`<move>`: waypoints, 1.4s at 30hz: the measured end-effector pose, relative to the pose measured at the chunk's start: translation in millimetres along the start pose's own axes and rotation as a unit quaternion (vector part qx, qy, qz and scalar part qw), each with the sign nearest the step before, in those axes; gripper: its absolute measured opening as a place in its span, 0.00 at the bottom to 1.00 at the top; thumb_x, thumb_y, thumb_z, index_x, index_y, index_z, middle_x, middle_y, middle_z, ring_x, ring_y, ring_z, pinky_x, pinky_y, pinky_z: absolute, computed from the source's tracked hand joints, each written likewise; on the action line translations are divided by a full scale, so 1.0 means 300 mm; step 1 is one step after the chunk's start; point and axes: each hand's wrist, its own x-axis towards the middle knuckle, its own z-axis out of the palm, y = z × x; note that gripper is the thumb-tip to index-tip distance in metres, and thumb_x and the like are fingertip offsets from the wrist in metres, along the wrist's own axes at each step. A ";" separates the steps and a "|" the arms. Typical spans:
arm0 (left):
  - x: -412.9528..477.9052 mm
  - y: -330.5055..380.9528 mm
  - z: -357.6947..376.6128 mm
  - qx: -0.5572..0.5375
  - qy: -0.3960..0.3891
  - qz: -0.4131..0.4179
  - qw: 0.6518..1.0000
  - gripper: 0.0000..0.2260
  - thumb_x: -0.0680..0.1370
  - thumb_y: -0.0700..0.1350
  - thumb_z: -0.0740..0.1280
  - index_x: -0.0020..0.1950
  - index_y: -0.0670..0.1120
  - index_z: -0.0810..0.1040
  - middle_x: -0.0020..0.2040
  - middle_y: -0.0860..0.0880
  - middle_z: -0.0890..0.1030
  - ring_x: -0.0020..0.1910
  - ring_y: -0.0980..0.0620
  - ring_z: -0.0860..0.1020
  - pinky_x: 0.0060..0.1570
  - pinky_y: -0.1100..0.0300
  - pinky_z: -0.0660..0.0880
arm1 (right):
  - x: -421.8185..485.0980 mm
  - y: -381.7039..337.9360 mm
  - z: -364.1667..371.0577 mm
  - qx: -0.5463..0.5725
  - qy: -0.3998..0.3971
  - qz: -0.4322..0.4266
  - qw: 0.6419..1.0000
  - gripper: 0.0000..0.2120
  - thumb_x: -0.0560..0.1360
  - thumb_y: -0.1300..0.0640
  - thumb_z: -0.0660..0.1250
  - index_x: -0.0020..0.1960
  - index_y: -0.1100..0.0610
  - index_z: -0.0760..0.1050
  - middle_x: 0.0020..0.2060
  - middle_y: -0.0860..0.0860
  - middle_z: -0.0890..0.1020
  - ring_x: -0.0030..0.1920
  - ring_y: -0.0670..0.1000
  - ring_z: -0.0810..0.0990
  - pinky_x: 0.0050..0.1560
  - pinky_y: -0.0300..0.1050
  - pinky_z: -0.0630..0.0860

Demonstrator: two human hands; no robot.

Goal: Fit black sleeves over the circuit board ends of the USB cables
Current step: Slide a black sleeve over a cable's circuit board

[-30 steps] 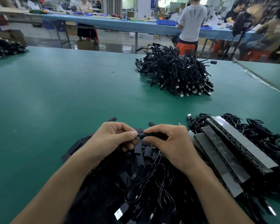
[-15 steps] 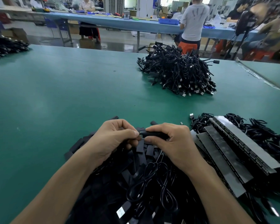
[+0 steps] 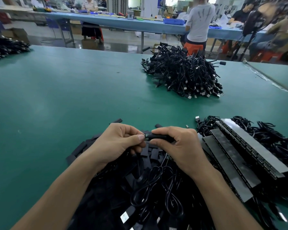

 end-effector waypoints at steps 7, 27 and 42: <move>-0.007 0.008 0.005 0.069 -0.008 0.018 0.997 0.06 0.80 0.36 0.67 0.44 0.40 0.81 0.32 0.48 0.83 0.29 0.56 0.79 0.32 0.66 0.76 | -0.002 -0.003 -0.004 -0.021 -0.017 -0.011 1.000 0.10 0.69 0.56 0.77 0.49 0.59 0.85 0.40 0.48 0.87 0.42 0.42 0.82 0.44 0.32 0.76; -0.008 0.009 0.022 -0.008 0.024 0.000 1.000 0.08 0.79 0.38 0.68 0.41 0.40 0.82 0.34 0.46 0.84 0.29 0.55 0.79 0.30 0.66 0.75 | -0.004 -0.014 0.026 0.060 0.093 0.108 0.988 0.16 0.66 0.56 0.81 0.51 0.46 0.82 0.36 0.42 0.84 0.37 0.42 0.83 0.41 0.32 0.77; 0.001 -0.012 0.055 -0.070 0.074 -0.029 0.994 0.08 0.79 0.36 0.67 0.40 0.38 0.81 0.33 0.46 0.84 0.28 0.56 0.80 0.29 0.67 0.75 | -0.005 -0.030 0.055 0.166 0.066 0.164 0.970 0.17 0.68 0.65 0.78 0.52 0.49 0.82 0.40 0.43 0.86 0.41 0.43 0.86 0.47 0.35 0.80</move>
